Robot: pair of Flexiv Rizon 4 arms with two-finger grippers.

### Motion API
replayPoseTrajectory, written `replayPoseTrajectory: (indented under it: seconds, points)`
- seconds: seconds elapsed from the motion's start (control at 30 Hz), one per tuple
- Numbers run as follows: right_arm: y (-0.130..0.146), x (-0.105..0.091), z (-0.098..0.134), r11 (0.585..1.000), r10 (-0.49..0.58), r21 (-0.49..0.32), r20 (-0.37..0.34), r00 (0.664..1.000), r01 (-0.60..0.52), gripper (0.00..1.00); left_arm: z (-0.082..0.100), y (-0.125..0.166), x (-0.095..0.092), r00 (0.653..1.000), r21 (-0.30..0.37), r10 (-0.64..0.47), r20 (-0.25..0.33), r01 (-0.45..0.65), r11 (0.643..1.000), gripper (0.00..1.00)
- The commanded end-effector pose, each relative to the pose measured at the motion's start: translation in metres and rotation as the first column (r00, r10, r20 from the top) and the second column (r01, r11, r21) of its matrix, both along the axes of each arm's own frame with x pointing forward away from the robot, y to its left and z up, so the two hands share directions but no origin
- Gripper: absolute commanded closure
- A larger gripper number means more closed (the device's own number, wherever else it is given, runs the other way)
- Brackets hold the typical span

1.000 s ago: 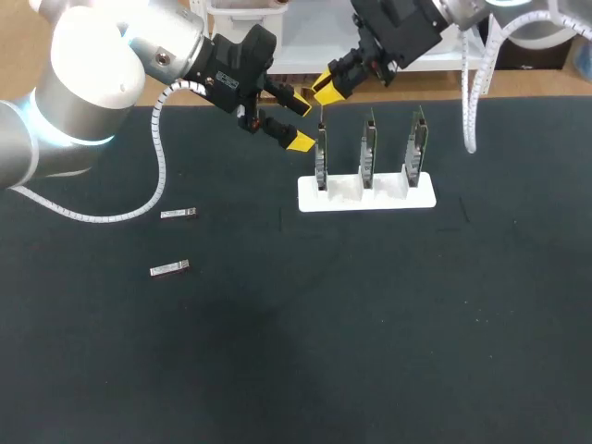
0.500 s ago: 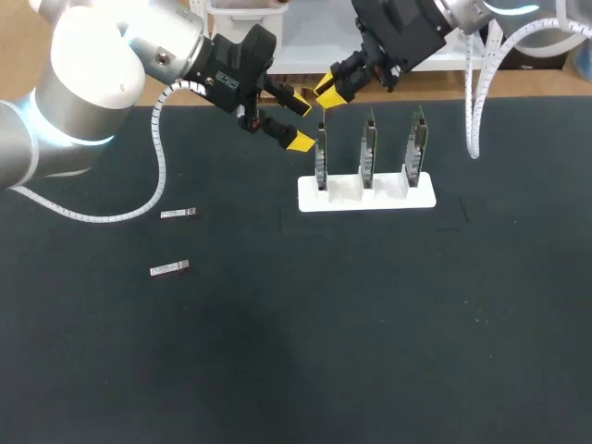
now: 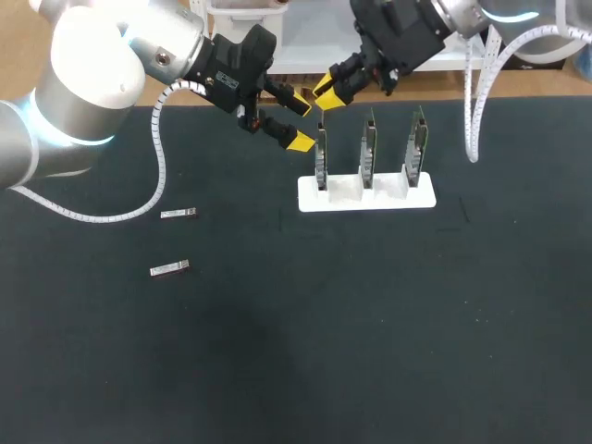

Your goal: Pick up the optical module with the left hand, and insert it into the network port with the right hand.

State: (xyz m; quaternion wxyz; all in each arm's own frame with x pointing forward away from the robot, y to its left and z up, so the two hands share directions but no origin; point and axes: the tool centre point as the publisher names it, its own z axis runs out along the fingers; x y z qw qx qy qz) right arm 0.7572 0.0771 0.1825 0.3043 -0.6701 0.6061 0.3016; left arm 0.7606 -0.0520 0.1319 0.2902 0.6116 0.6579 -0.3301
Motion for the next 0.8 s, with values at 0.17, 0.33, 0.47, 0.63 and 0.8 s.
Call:
replayPoseTrajectory:
  seconds: [0.17,0.33,0.47,0.63,0.8]
  points:
    - [0.003,0.004,-0.001,1.0,0.004,-0.007,0.001,1.0,-0.004,1.0,0.0,-0.001,0.0,1.0,0.003,0.003,-0.001,-0.003,1.0,0.0]
    - [0.002,0.008,-0.003,1.0,-0.001,-0.013,0.003,1.0,0.001,1.0,0.0,-0.001,0.0,1.0,0.003,0.003,-0.001,-0.003,1.0,0.0]
    - [0.004,0.009,-0.004,1.0,0.001,-0.013,0.003,1.0,-0.001,1.0,0.0,-0.001,0.0,1.0,0.003,0.003,-0.001,-0.003,1.0,0.0]
    - [0.006,0.011,-0.005,1.0,0.003,-0.016,0.008,1.0,-0.003,1.0,0.0,-0.001,0.0,1.0,0.003,0.003,-0.001,-0.003,1.0,0.0]
    - [0.006,0.012,-0.006,1.0,0.004,-0.021,0.008,1.0,-0.004,1.0,0.0,-0.001,0.0,1.0,0.003,0.003,-0.001,-0.003,1.0,0.0]
